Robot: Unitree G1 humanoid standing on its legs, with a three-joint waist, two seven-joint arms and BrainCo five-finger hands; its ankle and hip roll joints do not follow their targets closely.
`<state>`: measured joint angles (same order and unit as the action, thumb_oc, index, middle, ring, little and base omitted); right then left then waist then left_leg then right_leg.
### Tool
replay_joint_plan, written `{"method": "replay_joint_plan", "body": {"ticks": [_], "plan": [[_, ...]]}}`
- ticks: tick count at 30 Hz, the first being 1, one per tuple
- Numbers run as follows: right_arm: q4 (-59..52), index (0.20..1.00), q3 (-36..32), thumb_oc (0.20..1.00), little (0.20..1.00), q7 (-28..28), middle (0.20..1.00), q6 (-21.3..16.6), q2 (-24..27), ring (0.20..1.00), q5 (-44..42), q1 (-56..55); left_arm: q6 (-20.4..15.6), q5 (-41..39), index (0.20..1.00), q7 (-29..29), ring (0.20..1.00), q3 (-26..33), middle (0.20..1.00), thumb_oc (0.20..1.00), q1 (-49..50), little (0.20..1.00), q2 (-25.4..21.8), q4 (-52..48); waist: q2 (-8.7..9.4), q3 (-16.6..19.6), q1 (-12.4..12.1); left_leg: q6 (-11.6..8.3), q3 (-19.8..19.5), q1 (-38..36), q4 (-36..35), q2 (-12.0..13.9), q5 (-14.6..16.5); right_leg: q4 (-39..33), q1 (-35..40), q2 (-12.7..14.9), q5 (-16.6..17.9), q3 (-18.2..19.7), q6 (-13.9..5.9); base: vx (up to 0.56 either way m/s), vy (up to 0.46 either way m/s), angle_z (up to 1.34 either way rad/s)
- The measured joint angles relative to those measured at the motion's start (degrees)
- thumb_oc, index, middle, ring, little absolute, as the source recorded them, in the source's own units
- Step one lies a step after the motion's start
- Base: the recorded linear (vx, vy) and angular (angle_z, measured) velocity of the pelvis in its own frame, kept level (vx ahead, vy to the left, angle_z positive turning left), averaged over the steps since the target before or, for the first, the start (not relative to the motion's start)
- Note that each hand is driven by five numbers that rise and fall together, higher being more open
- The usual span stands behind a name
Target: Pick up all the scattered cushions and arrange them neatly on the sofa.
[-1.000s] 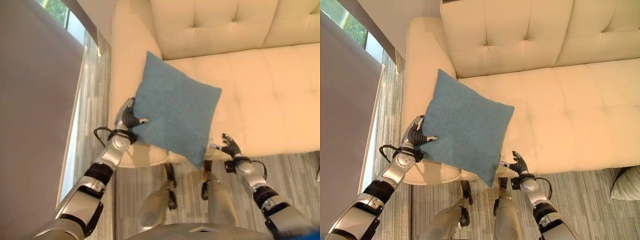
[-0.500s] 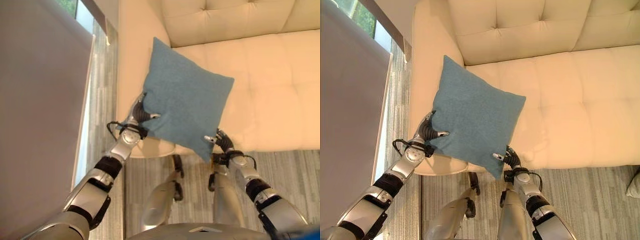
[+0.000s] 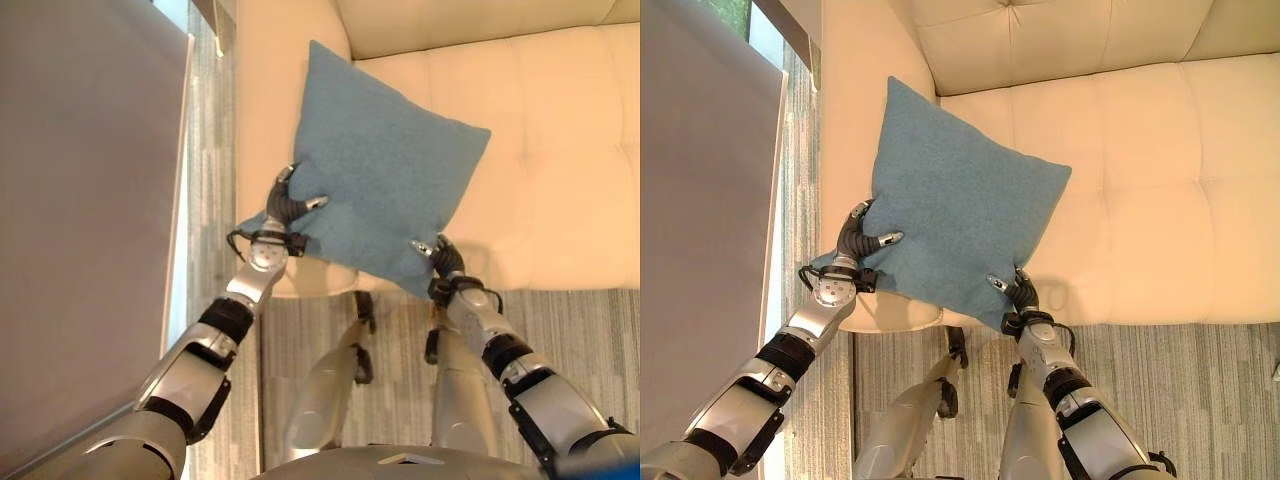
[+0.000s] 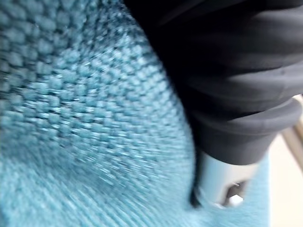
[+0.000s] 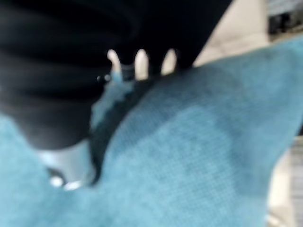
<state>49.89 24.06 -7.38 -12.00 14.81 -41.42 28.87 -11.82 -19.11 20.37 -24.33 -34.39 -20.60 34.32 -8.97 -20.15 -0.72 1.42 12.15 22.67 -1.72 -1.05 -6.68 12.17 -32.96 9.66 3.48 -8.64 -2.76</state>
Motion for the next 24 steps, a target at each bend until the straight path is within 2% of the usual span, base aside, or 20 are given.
{"method": "replay_joint_plan", "body": {"ticks": [4,7,11,14,15,19,23,24], "plan": [[-6.3,0.200,0.2,0.200,0.200,-0.7,0.200,-0.3,1.6,0.200,0.1,-1.7,-1.1,-2.0,0.200,0.0,0.200,2.2,0.200,0.200,2.1,0.200,0.5,-1.8,0.50,-0.3,0.6,0.06,0.0,-0.8,0.1,0.1,0.0,0.2,0.6,-0.4,0.1,0.1,0.33,0.04,-0.007,-0.02],[-9.8,0.200,-0.4,0.200,0.200,-1.1,0.200,-0.8,2.2,0.200,0.3,-4.3,-1.1,-2.9,0.200,-0.5,0.200,2.4,0.200,0.200,5.0,0.200,1.3,-2.8,1.67,-1.0,1.8,0.12,0.1,-4.0,-0.3,0.3,0.2,0.2,3.6,-0.7,-0.4,0.1,0.35,0.06,-0.007,-0.02],[-14.1,0.200,-2.6,0.200,0.200,-1.6,0.200,-1.0,2.5,0.200,2.5,-9.8,-0.9,-5.3,0.200,-2.8,0.200,3.1,0.200,0.200,11.5,0.200,2.1,-5.2,3.99,-0.9,3.1,0.04,0.4,-8.3,-0.2,0.8,1.3,-0.5,8.0,-1.2,-1.1,0.2,0.33,0.09,-0.021,-0.07],[-16.4,0.200,-3.5,0.200,0.200,-1.6,0.200,-0.9,3.0,0.200,3.7,-12.9,-0.8,-6.6,0.200,-4.0,0.200,3.3,0.200,0.200,15.7,0.200,2.3,-6.9,5.50,-0.4,3.2,-0.17,1.4,-11.3,-0.2,1.2,2.2,-1.4,11.0,-1.7,-1.3,0.9,0.14,0.10,-0.017,-0.20],[-19.1,0.200,-4.7,0.200,0.200,-1.6,0.200,-0.8,4.3,0.200,6.8,-15.4,-0.2,-6.7,0.200,-4.7,0.200,3.5,0.200,0.200,18.9,0.200,2.3,-9.0,7.08,0.4,3.6,-0.35,1.8,-14.2,-0.2,1.4,2.7,-2.5,14.0,-2.4,-1.3,1.5,0.06,0.08,0.001,-0.23],[-22.4,0.200,-6.8,0.200,0.200,-1.5,0.200,-0.7,4.8,0.200,11.3,-18.2,0.2,-6.7,0.200,-6.0,0.200,3.4,0.200,0.200,22.7,0.200,2.1,-10.9,9.22,3.5,4.1,-0.40,3.1,-17.4,-1.1,1.9,3.6,-4.6,17.2,-2.9,-0.9,1.9,-0.42,0.05,0.011,-0.22],[-25.4,0.200,-7.7,0.200,0.200,-1.4,0.200,-0.7,5.6,0.200,13.0,-21.5,0.3,-6.7,0.200,-6.7,0.200,2.8,0.200,0.200,26.1,0.200,1.8,-13.2,9.30,5.0,4.6,-0.35,3.7,-21.1,-2.6,1.8,3.6,-6.6,20.7,-3.6,-0.3,2.4,-0.38,0.06,0.040,-0.14],[-26.3,0.200,-8.1,0.200,0.200,-1.4,0.200,-0.6,5.6,0.200,13.7,-23.0,0.3,-6.7,0.200,-7.0,0.200,2.6,0.200,0.200,28.0,0.200,1.7,-14.8,9.25,6.3,4.5,-0.25,4.7,-22.8,-3.4,1.8,3.8,-7.1,22.0,-3.6,-0.3,3.1,-0.47,0.01,0.042,-0.23]]}}
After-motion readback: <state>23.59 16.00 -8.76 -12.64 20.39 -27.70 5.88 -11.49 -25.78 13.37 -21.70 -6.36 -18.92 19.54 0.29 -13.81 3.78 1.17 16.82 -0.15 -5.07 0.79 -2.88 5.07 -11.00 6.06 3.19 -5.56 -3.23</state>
